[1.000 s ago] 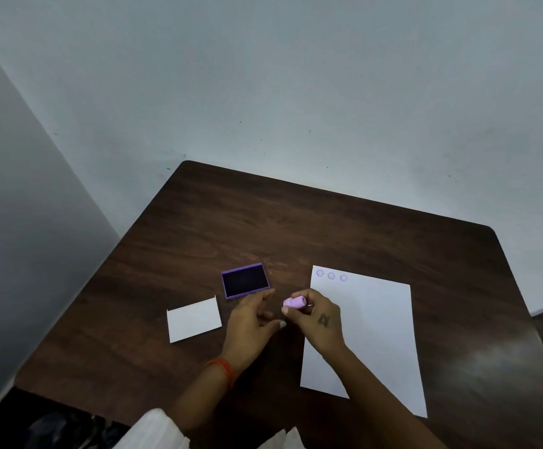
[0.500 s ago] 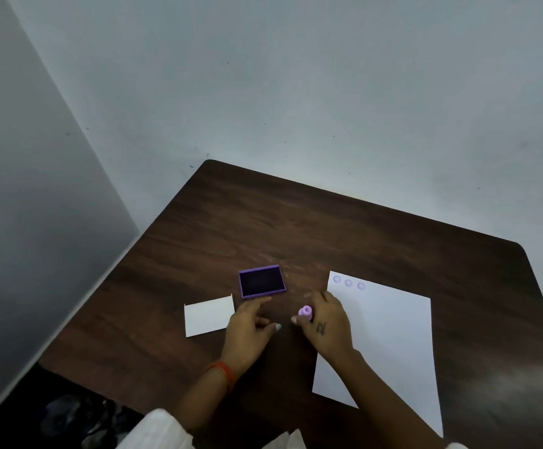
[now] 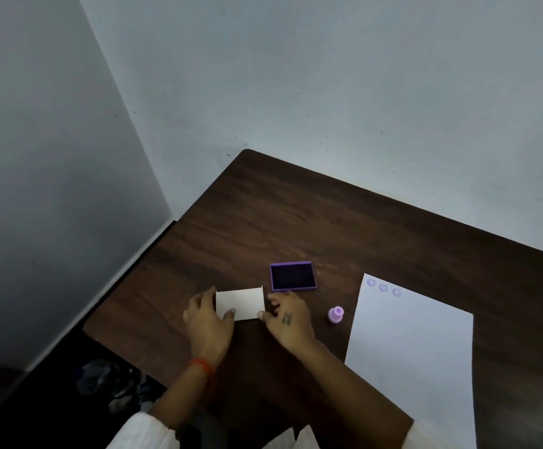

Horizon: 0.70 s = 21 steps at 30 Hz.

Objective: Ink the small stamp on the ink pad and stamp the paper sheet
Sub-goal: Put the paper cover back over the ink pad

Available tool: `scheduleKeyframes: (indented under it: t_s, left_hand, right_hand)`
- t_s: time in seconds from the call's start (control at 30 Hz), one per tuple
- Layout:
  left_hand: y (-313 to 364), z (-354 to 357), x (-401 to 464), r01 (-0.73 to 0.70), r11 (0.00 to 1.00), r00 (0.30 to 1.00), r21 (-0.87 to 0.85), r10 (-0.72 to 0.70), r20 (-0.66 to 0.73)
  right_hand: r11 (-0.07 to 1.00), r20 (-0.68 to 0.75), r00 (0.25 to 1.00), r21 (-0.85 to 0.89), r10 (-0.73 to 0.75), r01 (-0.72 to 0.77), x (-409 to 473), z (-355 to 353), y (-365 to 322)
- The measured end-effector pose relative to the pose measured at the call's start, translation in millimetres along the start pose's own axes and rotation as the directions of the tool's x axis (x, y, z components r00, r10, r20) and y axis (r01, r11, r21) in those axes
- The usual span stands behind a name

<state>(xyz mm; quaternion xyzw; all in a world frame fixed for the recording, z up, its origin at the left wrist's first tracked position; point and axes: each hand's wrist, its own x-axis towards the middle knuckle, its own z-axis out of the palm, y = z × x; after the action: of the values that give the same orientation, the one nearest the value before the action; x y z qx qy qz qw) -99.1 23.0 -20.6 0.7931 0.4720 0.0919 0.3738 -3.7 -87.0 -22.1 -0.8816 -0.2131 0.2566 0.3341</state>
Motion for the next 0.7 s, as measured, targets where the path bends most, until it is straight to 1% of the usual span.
scheduleKeyframes:
  t_s: [0.07, 0.2, 0.3, 0.4, 0.5, 0.6, 0.7]
  left_hand:
    - [-4, 0, 1, 0.045, 0.998, 0.998, 0.035, -0.047, 0.042]
    - [-5, 1, 1, 0.044, 0.998, 0.996, 0.040, -0.047, 0.077]
    - [-1, 2, 0, 0.067, 0.998, 0.994, -0.001, -0.066, 0.082]
    - [5, 2, -2, 0.057, 0.998, 0.996, -0.038, -0.055, 0.067]
    - [17, 3, -2, 0.028, 0.993, 0.999, -0.115, -0.024, 0.042]
    - [38, 8, 2, 0.010, 0.987, 0.999, -0.159, -0.003, 0.043]
    - [58, 17, 5, -0.044, 0.983, 0.997, -0.176, 0.054, 0.053]
  right_hand:
    - [0.999, 0.006, 1.000, -0.041, 0.016, -0.016, 1, 7, -3]
    - [0.996, 0.006, 1.000, -0.092, 0.023, -0.022, 1, 15, -6]
    - [0.996, 0.003, 0.999, -0.073, 0.050, -0.050, 1, 17, -6]
    - [0.998, -0.010, 0.998, 0.004, 0.062, -0.062, 1, 13, -4]
    - [0.995, -0.098, 0.994, 0.090, 0.055, -0.046, 0, 0, -1]
    - [0.983, -0.218, 0.972, 0.174, 0.088, -0.050, 2, -20, 2]
    - [0.979, -0.323, 0.940, 0.199, 0.114, -0.050, 8, -39, 7]
